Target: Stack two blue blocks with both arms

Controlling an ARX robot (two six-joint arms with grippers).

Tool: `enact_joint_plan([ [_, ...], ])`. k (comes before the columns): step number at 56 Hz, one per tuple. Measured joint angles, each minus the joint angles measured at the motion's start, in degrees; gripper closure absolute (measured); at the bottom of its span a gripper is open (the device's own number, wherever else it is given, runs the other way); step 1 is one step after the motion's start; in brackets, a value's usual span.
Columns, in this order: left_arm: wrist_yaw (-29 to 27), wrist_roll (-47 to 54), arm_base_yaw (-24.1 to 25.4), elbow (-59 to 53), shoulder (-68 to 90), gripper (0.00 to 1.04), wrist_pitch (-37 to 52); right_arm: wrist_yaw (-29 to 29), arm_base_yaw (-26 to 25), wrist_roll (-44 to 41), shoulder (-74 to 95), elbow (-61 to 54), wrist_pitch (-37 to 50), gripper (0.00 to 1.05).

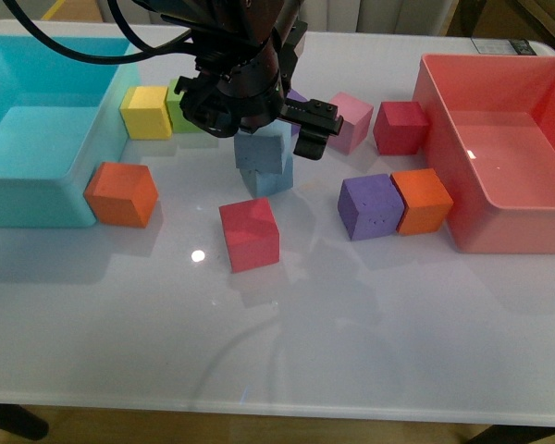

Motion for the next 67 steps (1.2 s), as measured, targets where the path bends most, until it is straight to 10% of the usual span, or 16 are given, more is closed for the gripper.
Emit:
enact_joint_plan([
  [38, 1.81, -1.70, 3.39, -35.04, -38.05, 0.09, 13.22, 0.00, 0.00, 0.00, 0.00, 0.00, 0.00, 0.09],
  [44, -12.66, 1.75, 4.13, -51.54, -48.74, 0.28, 42.62, -0.02, 0.00, -0.02, 0.00, 0.00, 0.00, 0.09],
  [50, -13.29, 2.95, 7.41, -64.06, -59.08, 0.46, 59.45, 0.11, 0.00, 0.00, 0.00, 0.00, 0.00, 0.09],
  [67, -5.95, 3.63, 14.60, -83.21, -72.39, 1.03, 64.52, 0.00, 0.00, -0.02, 0.00, 0.00, 0.00, 0.09],
])
